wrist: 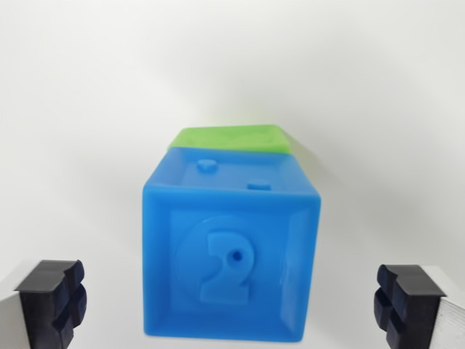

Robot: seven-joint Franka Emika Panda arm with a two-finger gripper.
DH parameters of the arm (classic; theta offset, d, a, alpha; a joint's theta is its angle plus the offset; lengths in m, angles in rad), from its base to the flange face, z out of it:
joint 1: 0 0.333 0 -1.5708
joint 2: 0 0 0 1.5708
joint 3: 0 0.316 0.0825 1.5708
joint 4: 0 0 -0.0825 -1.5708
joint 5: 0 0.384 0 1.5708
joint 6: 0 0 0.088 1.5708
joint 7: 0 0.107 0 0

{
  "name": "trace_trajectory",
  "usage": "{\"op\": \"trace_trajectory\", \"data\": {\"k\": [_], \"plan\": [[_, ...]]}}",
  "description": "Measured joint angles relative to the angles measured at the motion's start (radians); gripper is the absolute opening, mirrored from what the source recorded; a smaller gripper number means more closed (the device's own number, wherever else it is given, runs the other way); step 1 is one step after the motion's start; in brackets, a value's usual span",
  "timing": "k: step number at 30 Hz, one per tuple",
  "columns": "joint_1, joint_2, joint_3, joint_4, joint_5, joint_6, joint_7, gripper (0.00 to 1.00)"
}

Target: Stack cube

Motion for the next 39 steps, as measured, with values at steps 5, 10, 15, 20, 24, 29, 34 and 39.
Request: {"op": "trace_trajectory", "data": {"k": [5, 10, 15, 20, 24, 29, 34, 39], "plan": [[0.000, -0.046, 0.002, -0.001, 0.017, -0.045, -0.013, 1.00], [0.002, -0.102, 0.003, -0.001, 0.033, -0.099, -0.025, 1.00], [0.004, -0.159, 0.003, 0.004, 0.047, -0.159, -0.035, 1.00], [0.005, -0.213, 0.003, 0.016, 0.058, -0.225, -0.043, 1.00], [0.006, -0.252, 0.003, 0.028, 0.065, -0.275, -0.049, 1.00], [0.006, -0.295, 0.003, 0.046, 0.070, -0.334, -0.053, 1.00], [0.006, -0.336, 0.002, 0.069, 0.075, -0.400, -0.057, 1.00], [0.006, -0.370, 0.001, 0.095, 0.079, -0.459, -0.060, 1.00]]}}
